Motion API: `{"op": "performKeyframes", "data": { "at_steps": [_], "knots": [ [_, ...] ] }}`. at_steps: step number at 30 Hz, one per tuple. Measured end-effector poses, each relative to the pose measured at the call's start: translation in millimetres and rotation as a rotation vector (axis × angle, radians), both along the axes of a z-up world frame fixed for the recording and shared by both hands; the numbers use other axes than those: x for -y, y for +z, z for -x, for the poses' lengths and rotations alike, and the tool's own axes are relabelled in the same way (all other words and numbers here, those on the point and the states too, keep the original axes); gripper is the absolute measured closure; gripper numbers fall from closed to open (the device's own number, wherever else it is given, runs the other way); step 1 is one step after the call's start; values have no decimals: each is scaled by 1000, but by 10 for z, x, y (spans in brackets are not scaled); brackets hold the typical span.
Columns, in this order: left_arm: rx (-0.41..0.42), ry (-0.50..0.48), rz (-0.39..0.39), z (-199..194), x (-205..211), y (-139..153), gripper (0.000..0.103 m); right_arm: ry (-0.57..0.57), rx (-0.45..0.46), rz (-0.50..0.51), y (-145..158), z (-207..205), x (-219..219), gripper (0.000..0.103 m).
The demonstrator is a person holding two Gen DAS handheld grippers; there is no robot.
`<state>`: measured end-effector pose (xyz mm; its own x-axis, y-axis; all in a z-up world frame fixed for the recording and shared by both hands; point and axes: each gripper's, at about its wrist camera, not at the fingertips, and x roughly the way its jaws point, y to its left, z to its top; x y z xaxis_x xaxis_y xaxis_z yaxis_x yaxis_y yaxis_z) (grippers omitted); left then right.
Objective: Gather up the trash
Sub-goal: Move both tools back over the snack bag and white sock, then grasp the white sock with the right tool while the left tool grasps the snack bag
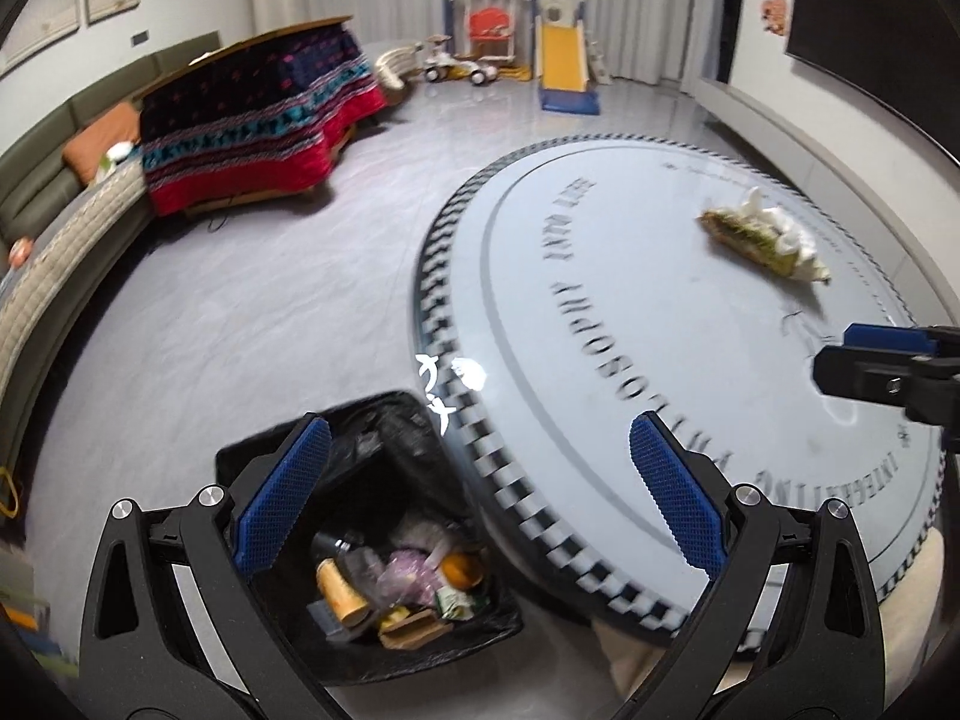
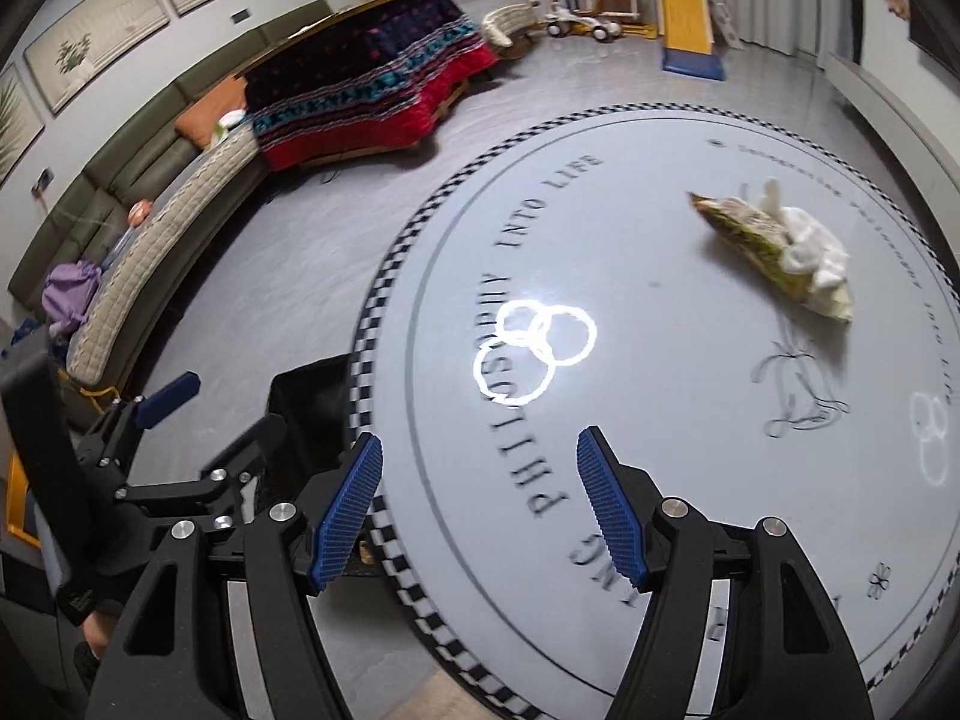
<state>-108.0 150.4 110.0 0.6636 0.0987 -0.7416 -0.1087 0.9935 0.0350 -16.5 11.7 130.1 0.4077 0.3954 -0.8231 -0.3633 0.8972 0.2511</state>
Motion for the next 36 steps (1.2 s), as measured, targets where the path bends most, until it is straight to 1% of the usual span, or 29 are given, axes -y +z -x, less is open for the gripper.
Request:
{"op": "performKeyframes", "data": {
  "at_steps": [5,9,13,18,25,28,31,34,36],
  "knots": [
    [26,-93,-40,-213,466,173,6,-67,13,-7,78,-74,385,35],
    [19,-147,-52,-418,779,214,6,-116,30,-9,150,-148,671,35],
    [-8,-193,-39,-655,1058,175,6,-171,30,-11,157,-305,990,35],
    [-58,-239,-33,-986,1389,2,6,-246,3,-8,69,-635,1376,35],
    [-108,-244,-7,-1433,1633,-192,6,-306,-20,-1,-57,-1183,1651,35],
    [-124,-224,11,-1626,1683,-252,6,-305,-31,17,-125,-1443,1682,35],
    [-140,-204,37,-1820,1708,-311,6,-302,-57,36,-257,-1754,1646,35],
    [-161,-185,50,-2001,1734,-398,6,-309,-87,8,-368,-1967,1628,35],
    [-173,-170,58,-2111,1739,-446,6,-311,-101,8,-445,-2106,1601,35]
  ]
}}
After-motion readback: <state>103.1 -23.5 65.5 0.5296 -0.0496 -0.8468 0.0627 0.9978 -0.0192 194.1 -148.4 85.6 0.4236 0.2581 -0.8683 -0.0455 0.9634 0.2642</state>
